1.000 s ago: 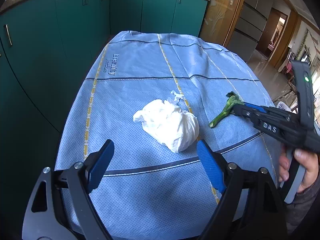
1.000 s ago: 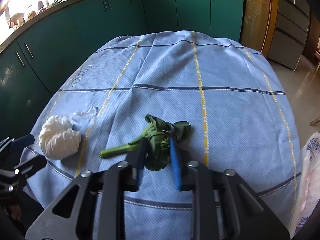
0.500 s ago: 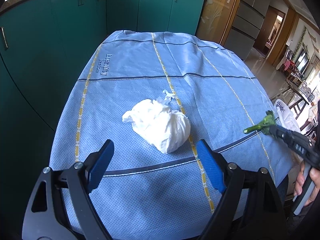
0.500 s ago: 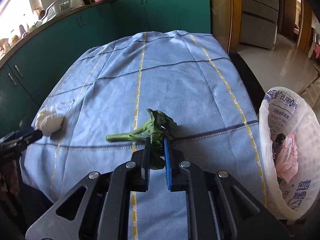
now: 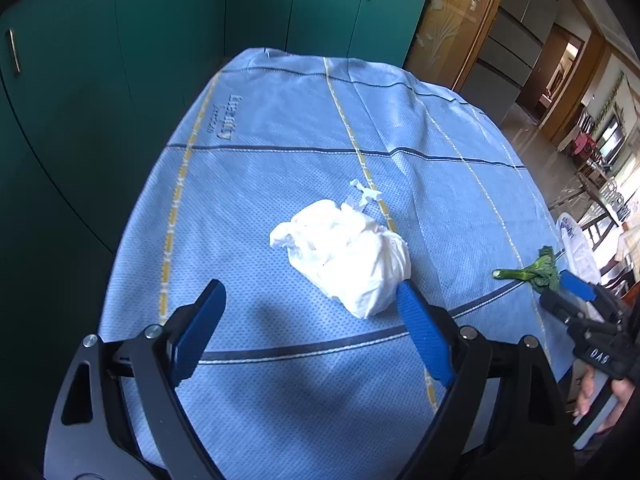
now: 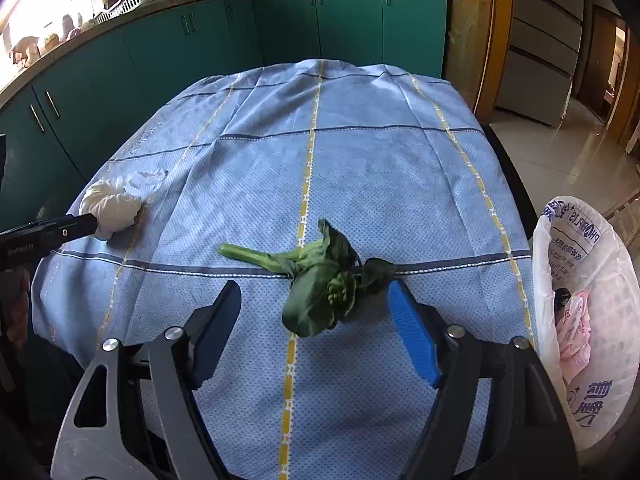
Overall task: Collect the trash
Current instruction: 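Grasp the white tissue bundle with the left tool while the right tool holds the stems, then carry the tissue and stems over the wastebasket and open both tools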
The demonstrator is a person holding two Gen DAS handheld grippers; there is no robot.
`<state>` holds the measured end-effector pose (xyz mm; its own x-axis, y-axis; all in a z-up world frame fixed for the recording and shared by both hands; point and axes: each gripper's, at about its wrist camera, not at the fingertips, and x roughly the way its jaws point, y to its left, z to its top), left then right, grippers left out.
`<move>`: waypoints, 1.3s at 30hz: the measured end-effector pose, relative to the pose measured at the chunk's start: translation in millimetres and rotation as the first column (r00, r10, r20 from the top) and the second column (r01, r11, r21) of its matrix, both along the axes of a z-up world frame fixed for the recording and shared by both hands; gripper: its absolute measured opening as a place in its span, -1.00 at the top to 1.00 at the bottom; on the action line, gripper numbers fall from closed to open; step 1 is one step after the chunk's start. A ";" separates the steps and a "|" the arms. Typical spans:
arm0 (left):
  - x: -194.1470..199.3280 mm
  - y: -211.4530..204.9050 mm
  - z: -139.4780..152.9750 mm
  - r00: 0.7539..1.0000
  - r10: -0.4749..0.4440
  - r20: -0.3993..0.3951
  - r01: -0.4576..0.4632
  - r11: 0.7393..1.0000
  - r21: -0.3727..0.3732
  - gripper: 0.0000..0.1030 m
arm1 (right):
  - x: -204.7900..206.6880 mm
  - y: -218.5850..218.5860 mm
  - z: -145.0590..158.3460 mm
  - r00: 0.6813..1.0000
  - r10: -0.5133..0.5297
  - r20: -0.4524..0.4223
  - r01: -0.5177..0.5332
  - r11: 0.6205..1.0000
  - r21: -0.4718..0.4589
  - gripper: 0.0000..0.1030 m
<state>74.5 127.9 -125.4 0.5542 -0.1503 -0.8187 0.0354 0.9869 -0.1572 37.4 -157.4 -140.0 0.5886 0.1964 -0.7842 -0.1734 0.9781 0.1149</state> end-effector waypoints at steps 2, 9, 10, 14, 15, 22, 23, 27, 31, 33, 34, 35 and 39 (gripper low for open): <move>5.5 -3.7 0.5 1.000 -0.012 -0.004 0.012 1.000 -0.011 -0.70 | 3.5 -0.5 -3.6 1.000 0.003 -0.005 -0.003 1.000 0.000 -0.48; 25.1 -27.5 -9.9 0.998 -0.057 -0.032 0.056 0.998 -0.004 -0.68 | 24.1 1.2 -7.3 1.000 0.020 0.002 -0.020 1.000 0.009 -0.60; 27.0 -31.1 -12.8 0.998 -0.058 -0.038 0.058 0.998 0.006 -0.55 | 28.1 1.2 -8.5 1.000 0.017 0.001 -0.017 1.000 0.005 -0.60; 26.2 -43.9 -15.6 0.997 -0.078 -0.027 0.080 0.994 0.077 -0.05 | 36.0 2.9 -14.4 0.999 0.047 -0.017 -0.046 0.999 0.017 -0.53; 25.5 -44.2 -14.7 0.996 -0.081 -0.026 0.082 0.993 0.079 0.04 | 35.1 3.6 -14.5 0.998 0.054 -0.011 -0.054 0.998 0.025 -0.44; 23.3 -53.8 -2.5 0.997 -0.080 -0.002 0.080 0.995 0.058 0.27 | 19.7 -5.4 -8.6 0.996 0.082 0.019 -0.084 0.993 0.084 0.61; 21.8 -57.1 3.0 0.996 -0.083 0.015 0.083 0.995 0.056 0.27 | 17.6 -10.1 -7.0 0.997 0.079 0.023 -0.081 0.991 0.102 0.62; 18.7 -74.1 24.7 0.991 -0.110 0.077 0.105 0.992 0.063 0.27 | -0.1 -41.9 7.7 0.997 0.013 0.073 -0.024 0.988 0.154 0.66; 13.4 -98.3 44.3 0.977 -0.167 0.133 0.161 0.985 0.055 0.27 | -17.5 -76.1 28.1 0.987 -0.088 0.132 0.070 0.988 0.136 0.66; 11.5 -115.4 51.2 0.964 -0.213 0.158 0.207 0.977 0.051 0.26 | -28.8 -101.7 40.7 0.971 -0.167 0.170 0.146 0.981 0.128 0.66; 10.5 -125.5 54.1 0.956 -0.241 0.166 0.236 0.971 0.045 0.26 | -36.0 -115.0 46.7 0.961 -0.203 0.189 0.182 0.975 0.124 0.66; 9.8 -137.6 56.5 0.947 -0.272 0.172 0.269 0.962 0.041 0.26 | -43.0 -128.9 53.3 0.949 -0.238 0.208 0.217 0.969 0.117 0.66; 8.9 -190.5 62.8 0.909 -0.379 0.176 0.378 0.925 0.038 0.26 | -68.8 -174.4 72.9 0.891 -0.367 0.267 0.356 0.930 0.090 0.66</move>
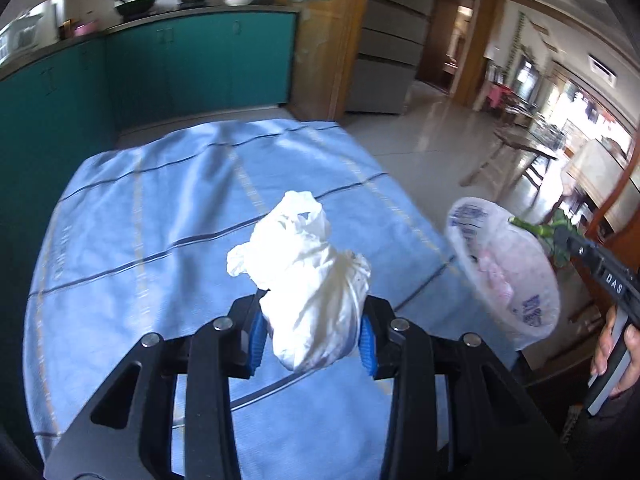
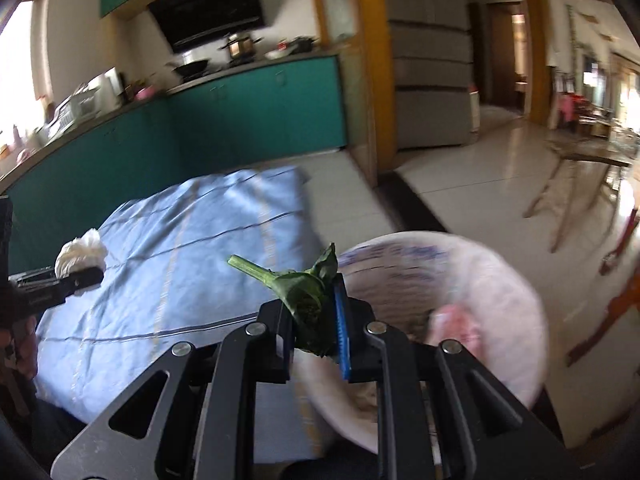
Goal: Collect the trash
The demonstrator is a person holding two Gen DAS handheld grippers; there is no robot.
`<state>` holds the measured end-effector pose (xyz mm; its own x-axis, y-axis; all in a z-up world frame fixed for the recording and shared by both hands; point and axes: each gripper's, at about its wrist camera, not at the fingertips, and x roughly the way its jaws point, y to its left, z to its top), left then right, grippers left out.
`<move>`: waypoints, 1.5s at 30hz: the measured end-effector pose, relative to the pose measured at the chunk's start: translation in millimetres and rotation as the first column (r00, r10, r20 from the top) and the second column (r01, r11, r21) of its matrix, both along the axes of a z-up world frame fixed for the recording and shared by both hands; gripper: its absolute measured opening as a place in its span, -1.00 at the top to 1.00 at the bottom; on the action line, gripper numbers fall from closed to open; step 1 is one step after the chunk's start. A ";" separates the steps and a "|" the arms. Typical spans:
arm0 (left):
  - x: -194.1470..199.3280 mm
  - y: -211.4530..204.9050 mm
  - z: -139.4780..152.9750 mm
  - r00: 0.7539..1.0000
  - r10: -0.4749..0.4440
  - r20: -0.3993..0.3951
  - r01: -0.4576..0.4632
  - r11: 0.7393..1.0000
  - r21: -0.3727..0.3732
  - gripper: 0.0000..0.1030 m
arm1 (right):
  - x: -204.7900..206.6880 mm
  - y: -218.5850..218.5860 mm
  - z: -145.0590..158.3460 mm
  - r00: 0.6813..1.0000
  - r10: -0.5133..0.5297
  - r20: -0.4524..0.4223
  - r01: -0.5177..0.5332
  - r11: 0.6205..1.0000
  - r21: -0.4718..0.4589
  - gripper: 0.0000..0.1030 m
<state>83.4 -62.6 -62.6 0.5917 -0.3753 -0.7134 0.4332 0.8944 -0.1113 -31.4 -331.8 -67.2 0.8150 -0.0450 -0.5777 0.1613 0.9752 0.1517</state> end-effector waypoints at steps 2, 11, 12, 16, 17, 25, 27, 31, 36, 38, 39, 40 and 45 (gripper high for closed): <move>-1.0 -37.2 5.8 0.997 -0.081 0.014 0.081 0.997 -0.006 0.26 | -12.4 -19.0 4.9 0.998 -0.061 0.014 0.061 0.998 -0.009 0.66; -20.9 -201.6 -8.0 0.902 -0.431 -0.017 0.431 0.902 -0.034 0.22 | -61.1 -83.2 -7.2 0.963 -0.268 -0.016 0.268 0.963 0.012 0.66; -24.1 -214.5 -11.6 0.891 -0.453 -0.017 0.452 0.891 -0.028 0.22 | -66.0 -87.2 -10.4 0.960 -0.280 -0.022 0.281 0.960 0.012 0.66; -21.8 -251.3 -26.4 0.880 -0.474 -0.032 0.473 0.880 -0.033 -0.39 | -78.5 -94.7 -22.3 0.950 -0.309 -0.042 0.310 0.950 0.027 0.66; -20.9 -254.3 -26.8 0.891 -0.455 -0.018 0.454 0.891 -0.024 -0.68 | -78.9 -96.1 -25.4 0.948 -0.314 -0.048 0.315 0.949 0.030 0.66; -9.7 -207.5 -10.9 0.956 -0.290 0.044 0.291 0.957 -0.017 -0.87 | -61.7 -96.4 -33.4 0.961 -0.273 -0.052 0.276 0.960 0.056 0.66; -10.9 -187.1 -7.3 0.970 -0.235 0.063 0.236 0.972 -0.016 -0.88 | -51.9 -90.7 -31.4 0.965 -0.258 -0.048 0.260 0.964 0.052 0.66; -15.9 -149.7 4.8 0.983 -0.144 0.111 0.146 0.989 -0.008 -0.89 | -33.3 -78.7 -28.4 0.968 -0.243 -0.055 0.245 0.969 0.031 0.59; -28.0 -118.0 22.6 0.983 -0.084 0.163 0.086 0.996 -0.002 -0.91 | -32.0 -72.3 -23.0 0.956 -0.290 -0.042 0.291 0.956 0.046 -0.40; -34.3 -104.7 29.7 0.980 -0.063 0.190 0.065 0.998 -0.003 -0.93 | -36.0 -70.1 -18.0 0.955 -0.295 -0.032 0.296 0.954 0.052 -0.49; -36.9 -98.9 32.3 0.979 -0.055 0.197 0.057 0.998 -0.004 -0.93 | -38.6 -67.9 -14.0 0.954 -0.300 -0.027 0.301 0.953 0.045 -0.53; -40.1 -89.9 36.2 0.978 -0.049 0.202 0.051 0.999 -0.004 -0.93 | -42.0 -65.1 -9.7 0.952 -0.305 -0.017 0.305 0.952 0.031 -0.60; -62.0 -55.2 52.8 0.973 0.001 0.231 -0.003 1.000 0.009 -0.93 | -63.1 -32.2 22.9 0.951 -0.294 0.094 0.301 0.951 -0.071 -0.89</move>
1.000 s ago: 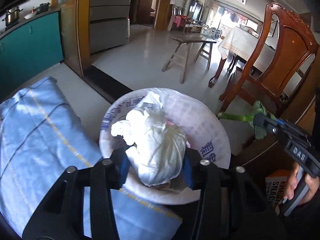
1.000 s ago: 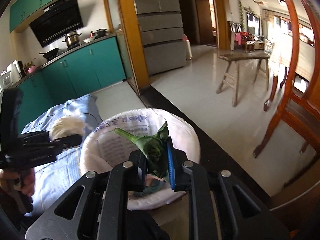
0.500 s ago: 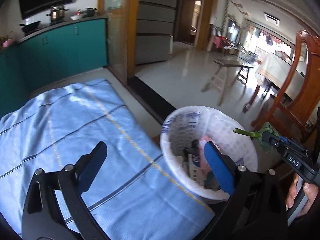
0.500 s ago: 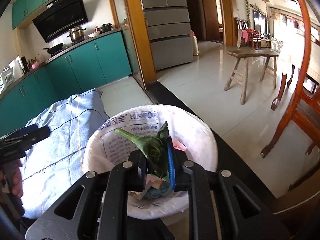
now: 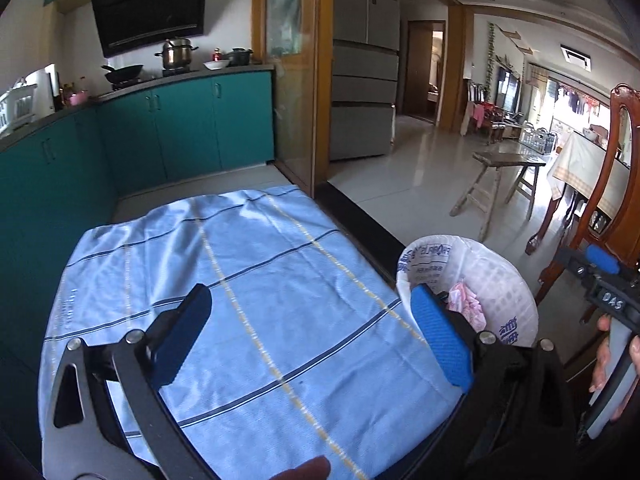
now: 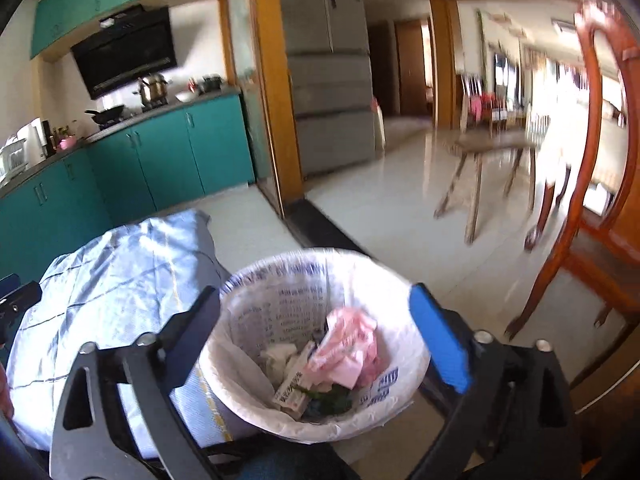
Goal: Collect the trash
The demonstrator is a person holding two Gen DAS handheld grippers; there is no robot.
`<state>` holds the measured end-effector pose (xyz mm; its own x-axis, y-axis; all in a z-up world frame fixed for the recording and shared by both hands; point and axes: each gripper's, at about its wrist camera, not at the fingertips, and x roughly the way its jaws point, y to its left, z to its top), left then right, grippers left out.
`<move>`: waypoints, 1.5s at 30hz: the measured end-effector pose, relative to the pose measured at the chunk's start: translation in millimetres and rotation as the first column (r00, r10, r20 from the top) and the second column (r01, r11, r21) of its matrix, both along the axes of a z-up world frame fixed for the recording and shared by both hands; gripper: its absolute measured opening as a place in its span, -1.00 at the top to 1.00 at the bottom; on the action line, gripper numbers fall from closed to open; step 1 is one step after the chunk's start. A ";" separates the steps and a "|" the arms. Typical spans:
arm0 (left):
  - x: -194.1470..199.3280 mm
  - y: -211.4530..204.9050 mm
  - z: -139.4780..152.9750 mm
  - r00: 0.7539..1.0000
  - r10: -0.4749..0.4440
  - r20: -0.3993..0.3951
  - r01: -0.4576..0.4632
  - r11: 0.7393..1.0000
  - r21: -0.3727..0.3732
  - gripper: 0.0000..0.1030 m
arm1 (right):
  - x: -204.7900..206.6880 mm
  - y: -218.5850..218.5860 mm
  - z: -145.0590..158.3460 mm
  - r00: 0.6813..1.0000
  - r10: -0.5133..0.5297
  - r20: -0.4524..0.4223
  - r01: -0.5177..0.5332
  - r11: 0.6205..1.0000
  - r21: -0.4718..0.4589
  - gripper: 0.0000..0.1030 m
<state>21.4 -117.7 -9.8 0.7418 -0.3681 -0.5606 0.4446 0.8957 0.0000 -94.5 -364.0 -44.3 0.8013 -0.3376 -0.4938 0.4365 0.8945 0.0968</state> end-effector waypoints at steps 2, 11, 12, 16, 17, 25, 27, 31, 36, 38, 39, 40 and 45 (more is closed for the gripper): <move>-10.0 14.4 7.1 0.999 0.022 0.025 -0.022 1.000 -0.005 -0.93 | -5.9 17.8 14.0 0.999 0.017 0.036 -0.015 0.998 -0.053 -0.93; -59.5 78.6 38.8 0.987 0.123 0.107 -0.121 0.992 -0.024 -0.93 | -13.8 95.4 50.7 0.989 0.133 0.062 -0.122 0.980 -0.160 -0.93; -63.3 84.1 41.1 0.985 0.130 0.110 -0.128 0.991 -0.028 -0.93 | -13.7 101.6 53.7 0.988 0.144 0.060 -0.132 0.977 -0.165 -0.93; -79.6 108.7 50.4 0.979 0.153 0.132 -0.148 0.988 -0.049 -0.93 | -24.6 124.3 67.9 0.973 0.211 0.096 -0.192 0.965 -0.179 -0.93; -84.1 114.9 52.9 0.977 0.161 0.141 -0.155 0.986 -0.055 -0.94 | -28.4 128.2 71.7 0.965 0.235 0.115 -0.214 0.962 -0.172 -0.93; -98.4 140.7 63.1 0.968 0.192 0.160 -0.178 0.979 -0.099 -0.94 | -45.8 152.4 90.1 0.961 0.232 0.153 -0.197 0.957 -0.214 -0.94; -100.7 144.7 64.1 0.967 0.195 0.161 -0.179 0.978 -0.109 -0.94 | -47.0 154.7 91.2 0.964 0.220 0.151 -0.183 0.957 -0.227 -0.94; -105.3 148.1 66.1 0.966 0.196 0.167 -0.179 0.977 -0.112 -0.94 | -49.6 158.5 94.3 0.969 0.201 0.144 -0.162 0.956 -0.245 -0.94; -110.9 148.2 68.8 0.962 0.197 0.190 -0.181 0.979 -0.098 -0.94 | -51.5 161.1 94.7 0.971 0.194 0.142 -0.153 0.955 -0.255 -0.94; -112.1 147.5 68.9 0.962 0.194 0.195 -0.179 0.980 -0.089 -0.94 | -51.9 163.6 94.3 0.972 0.193 0.135 -0.155 0.954 -0.255 -0.94; -112.7 147.5 69.1 0.962 0.192 0.196 -0.178 0.980 -0.087 -0.94 | -51.5 163.9 93.8 0.972 0.194 0.130 -0.157 0.954 -0.255 -0.94; -113.5 147.2 69.1 0.962 0.189 0.198 -0.175 0.981 -0.083 -0.94 | -50.6 164.1 92.8 0.973 0.195 0.126 -0.159 0.954 -0.255 -0.94; -115.4 148.4 69.1 0.962 0.182 0.206 -0.172 0.983 -0.069 -0.94 | -46.0 168.9 90.5 0.973 0.198 0.116 -0.162 0.951 -0.264 -0.94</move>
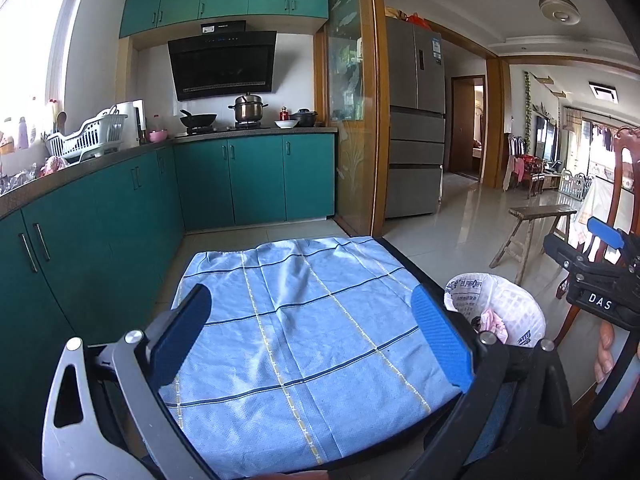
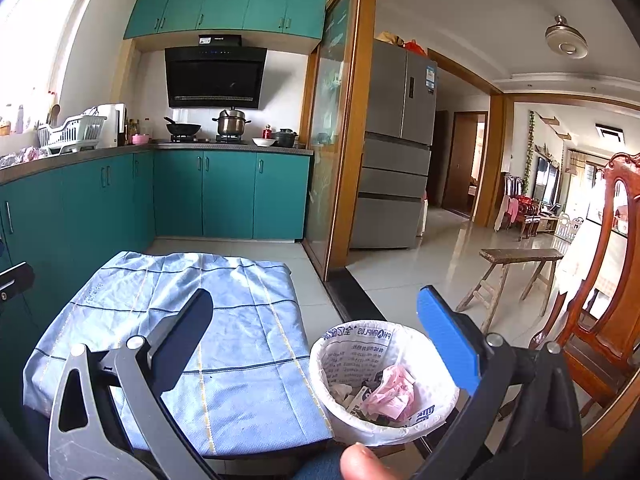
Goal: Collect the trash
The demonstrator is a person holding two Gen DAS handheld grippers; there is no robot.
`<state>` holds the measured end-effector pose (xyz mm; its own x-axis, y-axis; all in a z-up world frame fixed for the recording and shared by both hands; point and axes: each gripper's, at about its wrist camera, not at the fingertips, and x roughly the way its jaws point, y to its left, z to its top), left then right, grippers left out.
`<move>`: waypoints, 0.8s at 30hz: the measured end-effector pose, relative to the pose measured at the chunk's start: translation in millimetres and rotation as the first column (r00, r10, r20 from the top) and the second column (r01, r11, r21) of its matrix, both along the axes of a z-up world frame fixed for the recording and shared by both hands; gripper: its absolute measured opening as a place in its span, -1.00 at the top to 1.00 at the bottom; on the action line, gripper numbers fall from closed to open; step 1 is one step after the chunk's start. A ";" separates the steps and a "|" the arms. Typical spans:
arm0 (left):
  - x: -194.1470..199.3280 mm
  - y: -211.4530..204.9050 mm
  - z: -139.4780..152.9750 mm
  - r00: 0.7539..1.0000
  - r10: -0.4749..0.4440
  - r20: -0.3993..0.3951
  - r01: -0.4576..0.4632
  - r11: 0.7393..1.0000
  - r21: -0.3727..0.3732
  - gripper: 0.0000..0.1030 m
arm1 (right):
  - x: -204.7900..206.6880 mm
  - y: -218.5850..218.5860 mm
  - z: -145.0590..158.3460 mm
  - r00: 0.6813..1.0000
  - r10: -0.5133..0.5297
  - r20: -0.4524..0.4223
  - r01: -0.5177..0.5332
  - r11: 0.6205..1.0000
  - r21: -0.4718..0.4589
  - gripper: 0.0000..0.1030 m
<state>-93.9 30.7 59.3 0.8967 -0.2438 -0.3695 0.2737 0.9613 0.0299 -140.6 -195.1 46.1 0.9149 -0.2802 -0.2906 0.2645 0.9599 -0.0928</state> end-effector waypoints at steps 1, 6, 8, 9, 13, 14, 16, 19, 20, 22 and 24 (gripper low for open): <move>0.1 0.1 -0.3 1.000 0.001 -0.001 -0.001 1.000 0.001 -0.94 | 0.2 0.8 0.3 1.000 0.000 0.001 0.000 1.000 -0.002 -0.94; 2.0 1.0 -1.7 1.000 -0.001 -0.008 0.001 1.000 0.000 -0.94 | 0.9 3.5 2.7 1.000 -0.005 0.007 0.005 1.000 -0.013 -0.94; 3.2 1.2 -2.9 1.000 -0.003 -0.012 0.003 1.000 -0.001 -0.94 | 1.2 2.4 2.8 1.000 -0.011 0.009 0.011 1.000 -0.012 -0.94; 3.8 0.8 -2.3 1.000 -0.003 -0.013 0.003 1.000 0.000 -0.94 | 1.5 1.4 3.6 1.000 -0.014 0.010 0.014 1.000 -0.010 -0.94; 5.3 0.8 -3.4 1.000 -0.003 -0.015 0.003 1.000 -0.001 -0.94 | 3.2 -1.2 4.8 1.000 -0.023 0.013 0.023 1.000 -0.007 -0.94; 5.5 0.7 -3.6 1.000 -0.003 -0.015 0.003 1.000 0.000 -0.94 | 3.7 -1.6 5.4 1.000 -0.024 0.015 0.024 1.000 -0.008 -0.94; 5.8 0.8 -3.6 1.000 -0.005 -0.018 0.005 1.000 0.000 -0.94 | 4.8 -2.1 5.4 1.000 -0.025 0.015 0.025 1.000 -0.011 -0.94; 7.6 0.9 -4.4 1.000 -0.005 -0.020 0.005 1.000 0.000 -0.94 | 5.3 -1.9 4.4 1.000 -0.024 0.014 0.024 1.000 -0.011 -0.94; 8.0 0.9 -4.7 1.000 -0.006 -0.021 0.006 1.000 0.000 -0.94 | 6.0 -1.9 4.3 1.000 -0.024 0.013 0.024 1.000 -0.012 -0.94; 9.2 1.3 -5.4 1.000 -0.006 -0.025 0.006 1.000 0.000 -0.94 | 7.9 -1.8 3.3 1.000 -0.024 0.011 0.024 1.000 -0.015 -0.94; 11.1 1.5 -6.6 1.000 -0.006 -0.029 0.006 1.000 -0.002 -0.94 | 10.4 -1.2 2.3 1.000 -0.022 0.008 0.022 1.000 -0.016 -0.94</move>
<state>-82.9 32.2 52.7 0.8840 -0.2500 -0.3951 0.2805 0.9596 0.0203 -130.2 -196.3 48.4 0.9107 -0.3048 -0.2789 0.2864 0.9523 -0.1056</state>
